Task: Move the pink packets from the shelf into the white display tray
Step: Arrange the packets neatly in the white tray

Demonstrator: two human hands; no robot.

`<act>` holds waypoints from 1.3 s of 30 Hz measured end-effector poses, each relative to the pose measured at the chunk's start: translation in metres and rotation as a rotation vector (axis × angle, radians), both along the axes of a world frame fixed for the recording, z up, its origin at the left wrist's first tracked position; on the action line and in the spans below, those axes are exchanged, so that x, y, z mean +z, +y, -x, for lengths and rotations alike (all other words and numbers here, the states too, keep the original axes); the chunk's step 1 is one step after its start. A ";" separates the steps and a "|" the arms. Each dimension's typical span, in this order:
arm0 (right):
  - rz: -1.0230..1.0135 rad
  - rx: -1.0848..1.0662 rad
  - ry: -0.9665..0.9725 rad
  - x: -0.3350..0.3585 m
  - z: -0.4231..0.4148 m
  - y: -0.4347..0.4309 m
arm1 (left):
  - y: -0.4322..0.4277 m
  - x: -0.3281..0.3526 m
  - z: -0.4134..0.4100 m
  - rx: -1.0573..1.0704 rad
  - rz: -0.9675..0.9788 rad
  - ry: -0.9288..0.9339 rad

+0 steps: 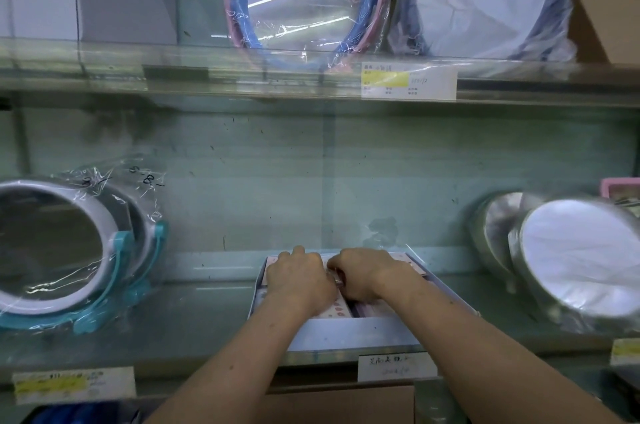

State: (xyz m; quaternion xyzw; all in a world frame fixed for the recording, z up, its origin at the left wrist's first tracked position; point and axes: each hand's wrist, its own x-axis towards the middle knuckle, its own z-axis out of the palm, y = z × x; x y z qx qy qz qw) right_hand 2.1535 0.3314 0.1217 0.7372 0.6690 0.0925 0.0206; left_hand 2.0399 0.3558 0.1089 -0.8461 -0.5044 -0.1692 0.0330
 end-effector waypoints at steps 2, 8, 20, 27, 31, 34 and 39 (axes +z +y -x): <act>0.027 -0.011 0.027 0.001 -0.001 0.001 | 0.000 0.000 0.000 -0.001 -0.002 0.005; -0.061 0.022 -0.054 0.000 0.002 -0.002 | 0.002 -0.001 0.000 -0.004 -0.017 0.009; -0.044 0.043 0.685 0.031 -0.022 -0.047 | 0.008 0.012 0.001 -0.033 0.051 0.040; 0.097 -0.127 0.480 0.025 -0.036 -0.064 | 0.012 0.009 -0.001 -0.123 0.101 0.016; 0.103 -0.126 0.417 0.024 -0.029 -0.062 | 0.013 0.013 -0.004 -0.126 0.098 0.089; 0.146 -0.129 0.358 0.025 -0.028 -0.056 | 0.013 0.015 -0.006 -0.141 0.077 0.166; 0.151 -0.113 0.323 0.019 -0.030 -0.052 | 0.012 0.023 -0.013 -0.220 0.136 0.289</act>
